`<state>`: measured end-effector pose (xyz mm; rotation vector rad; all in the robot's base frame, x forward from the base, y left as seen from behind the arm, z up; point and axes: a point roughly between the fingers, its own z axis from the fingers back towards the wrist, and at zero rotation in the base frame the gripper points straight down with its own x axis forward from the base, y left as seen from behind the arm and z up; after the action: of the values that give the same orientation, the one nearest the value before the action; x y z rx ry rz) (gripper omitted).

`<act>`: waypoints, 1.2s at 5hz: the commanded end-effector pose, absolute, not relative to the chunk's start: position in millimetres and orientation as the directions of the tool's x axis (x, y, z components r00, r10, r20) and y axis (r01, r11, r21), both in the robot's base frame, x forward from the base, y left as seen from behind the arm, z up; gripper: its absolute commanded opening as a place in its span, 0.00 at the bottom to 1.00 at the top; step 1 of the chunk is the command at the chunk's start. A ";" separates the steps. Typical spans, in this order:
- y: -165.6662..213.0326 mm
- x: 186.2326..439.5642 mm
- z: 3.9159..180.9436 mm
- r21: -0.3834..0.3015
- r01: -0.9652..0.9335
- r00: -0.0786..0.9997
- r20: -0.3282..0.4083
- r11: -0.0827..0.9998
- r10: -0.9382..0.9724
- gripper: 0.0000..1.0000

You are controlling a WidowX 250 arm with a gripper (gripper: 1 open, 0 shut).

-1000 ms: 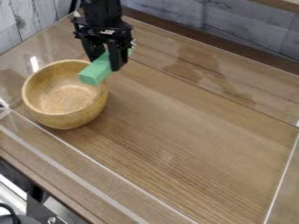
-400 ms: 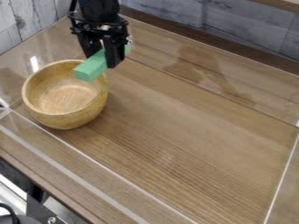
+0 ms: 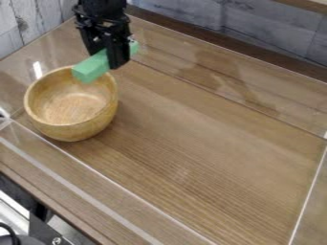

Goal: Put green object into wooden bowl

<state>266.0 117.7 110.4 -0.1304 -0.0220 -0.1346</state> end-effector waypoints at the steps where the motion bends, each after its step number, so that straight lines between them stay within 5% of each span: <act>1: 125.0 268.7 120.4 -0.090 0.081 0.994 0.081 0.993 -0.074 0.00; 6: 138.8 264.7 103.4 -0.068 0.141 0.990 0.031 0.988 -0.139 0.00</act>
<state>258.1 129.8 87.7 -0.1067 0.0238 -0.1500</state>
